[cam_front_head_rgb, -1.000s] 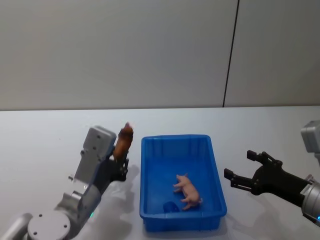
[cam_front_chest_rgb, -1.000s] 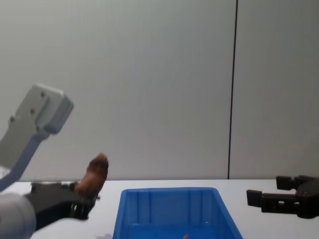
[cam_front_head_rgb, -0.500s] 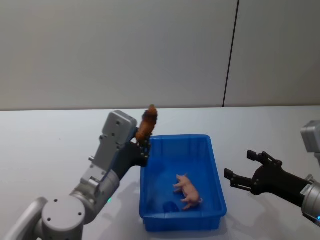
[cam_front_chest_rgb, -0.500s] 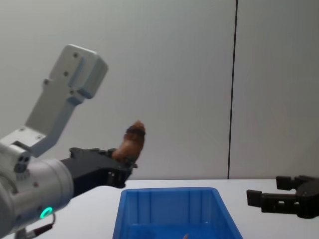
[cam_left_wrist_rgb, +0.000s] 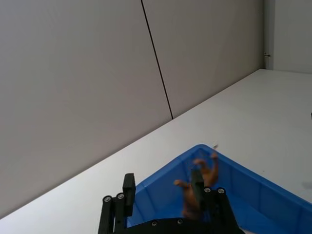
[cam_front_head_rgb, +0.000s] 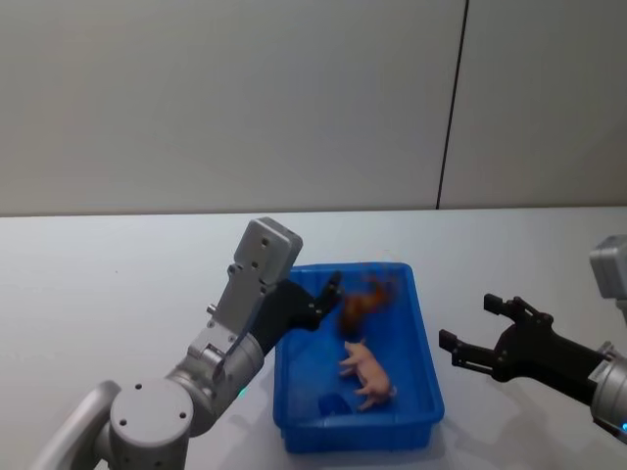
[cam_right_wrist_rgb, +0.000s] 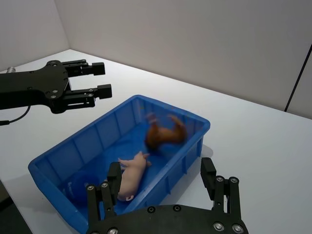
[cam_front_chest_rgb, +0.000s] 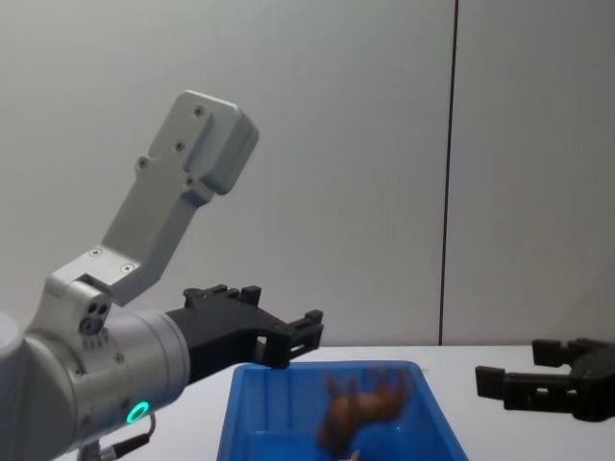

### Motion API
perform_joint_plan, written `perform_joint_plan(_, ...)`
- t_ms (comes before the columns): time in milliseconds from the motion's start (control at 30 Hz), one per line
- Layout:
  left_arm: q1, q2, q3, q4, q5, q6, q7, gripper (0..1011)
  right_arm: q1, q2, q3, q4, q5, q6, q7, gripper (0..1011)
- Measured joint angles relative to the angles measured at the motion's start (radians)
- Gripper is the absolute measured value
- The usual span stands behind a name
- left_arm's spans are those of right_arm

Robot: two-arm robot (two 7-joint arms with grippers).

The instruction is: Pick up the two dolls from the table and place them into the box.

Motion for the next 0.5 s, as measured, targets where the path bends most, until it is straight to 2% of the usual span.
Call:
perform_joint_plan(100,-0.002,-0.003,0.000,0.003,0.000,-0.015,-0.006,744,0.000,0.000,0.000,0.000,0.000,0.000,0.000,1001)
perform_joint_plan(167,-0.002,-0.004,0.000,0.004,0.000,-0.022,-0.008,848,0.000,0.000,0.000,0.000,0.000,0.000,0.000,1001)
perform_joint_plan(333,-0.003,-0.006,-0.001,0.005,-0.001,-0.042,-0.015,963,0.000,0.000,0.000,0.000,0.000,0.000,0.000,1001)
perform_joint_plan(400,-0.004,-0.007,-0.002,0.006,-0.002,-0.049,-0.017,1001,0.000,0.000,0.000,0.000,0.000,0.000,0.000,1001)
perform_joint_plan(500,-0.004,-0.007,-0.002,0.006,-0.003,-0.054,-0.019,1001,0.000,0.000,0.000,0.000,0.000,0.000,0.000,1001)
